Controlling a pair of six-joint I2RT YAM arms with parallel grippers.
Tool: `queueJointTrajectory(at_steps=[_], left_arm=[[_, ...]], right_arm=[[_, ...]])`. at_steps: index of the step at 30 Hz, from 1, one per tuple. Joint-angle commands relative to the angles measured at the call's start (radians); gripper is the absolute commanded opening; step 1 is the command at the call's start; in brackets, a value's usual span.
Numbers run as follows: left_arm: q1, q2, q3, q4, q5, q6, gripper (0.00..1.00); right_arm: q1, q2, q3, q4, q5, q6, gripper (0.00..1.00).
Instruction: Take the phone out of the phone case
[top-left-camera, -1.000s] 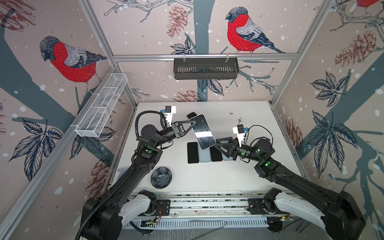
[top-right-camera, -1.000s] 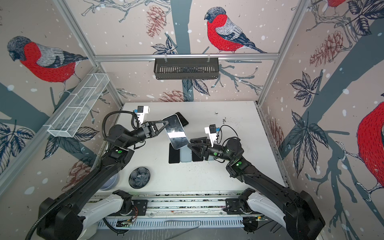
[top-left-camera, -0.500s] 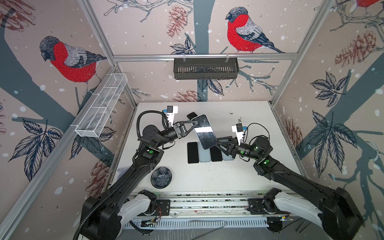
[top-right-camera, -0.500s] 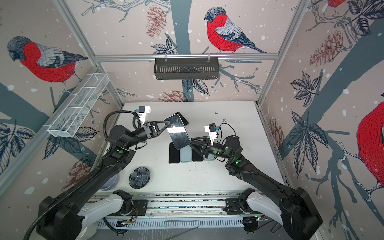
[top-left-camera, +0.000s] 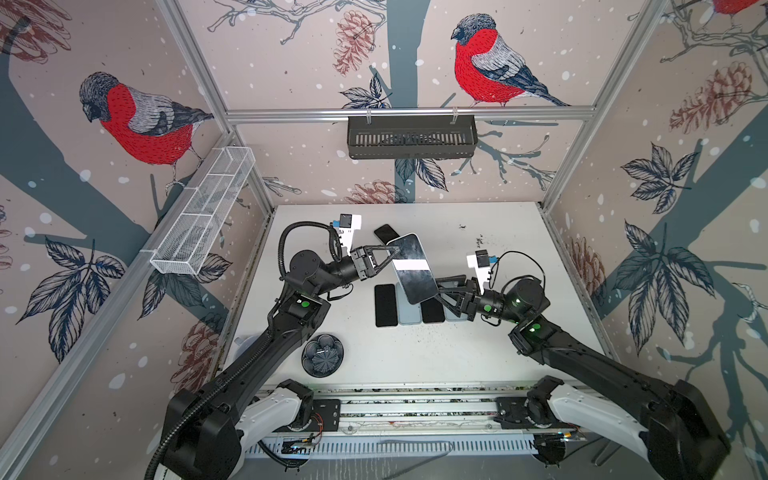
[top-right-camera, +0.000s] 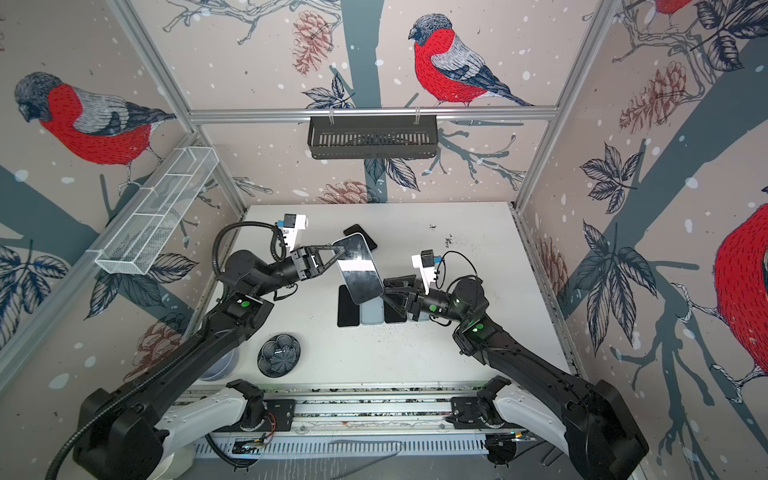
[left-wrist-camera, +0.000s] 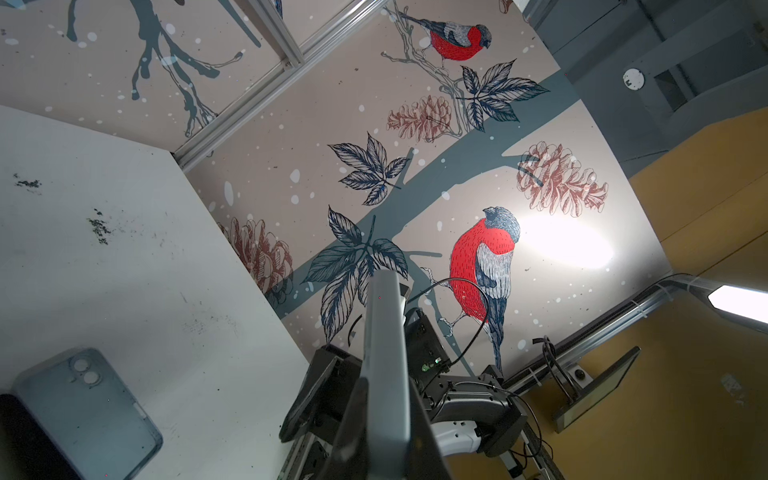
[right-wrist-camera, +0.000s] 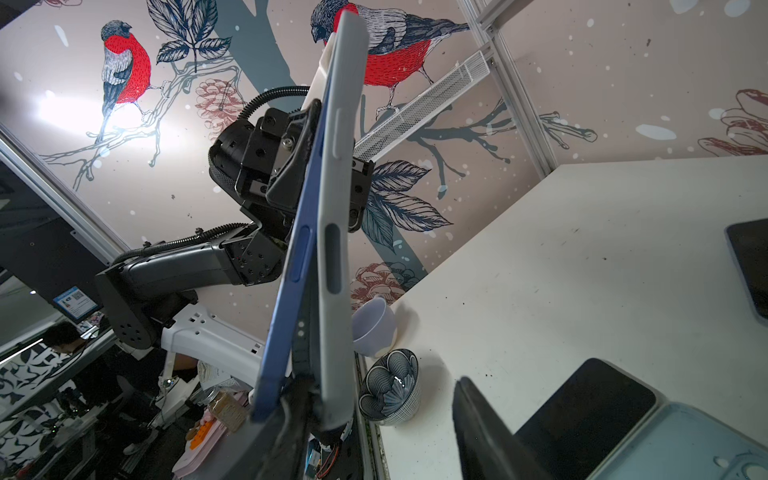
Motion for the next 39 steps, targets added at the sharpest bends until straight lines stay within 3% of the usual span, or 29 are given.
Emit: queueJointTrajectory(at_steps=[1,5,14,24,28,30,33,35,39], left_arm=[[-0.001,0.005,-0.001,0.072,-0.005,-0.014,0.00],[-0.018,0.015,0.000,0.093,-0.004,-0.019,0.00],[-0.049,0.033,-0.019,0.075,-0.014,0.013,0.00],[-0.052,0.119,-0.081,0.152,-0.072,0.008,0.00],[-0.052,0.194,-0.091,0.180,-0.107,0.007,0.00],[-0.052,0.235,-0.095,0.193,-0.125,0.009,0.08],[-0.052,0.293,-0.093,0.214,-0.146,0.010,0.38],[-0.052,0.324,-0.092,0.230,-0.163,0.009,0.50],[-0.066,0.365,-0.077,0.230,-0.183,0.031,0.63]], right_arm=[[0.001,-0.030,-0.023,0.071,0.005,0.026,0.60],[0.002,-0.013,-0.011,0.029,0.006,0.013,0.60],[0.006,0.034,-0.020,0.122,-0.008,0.085,0.52],[0.007,0.046,-0.095,0.299,-0.047,0.237,0.12],[0.007,0.050,-0.088,0.261,-0.046,0.277,0.02],[0.006,0.034,-0.084,0.202,-0.027,0.280,0.01],[0.004,0.008,-0.074,0.085,0.016,0.262,0.00],[-0.005,0.005,-0.065,0.007,0.042,0.265,0.00],[-0.026,0.030,-0.078,-0.009,0.052,0.325,0.00]])
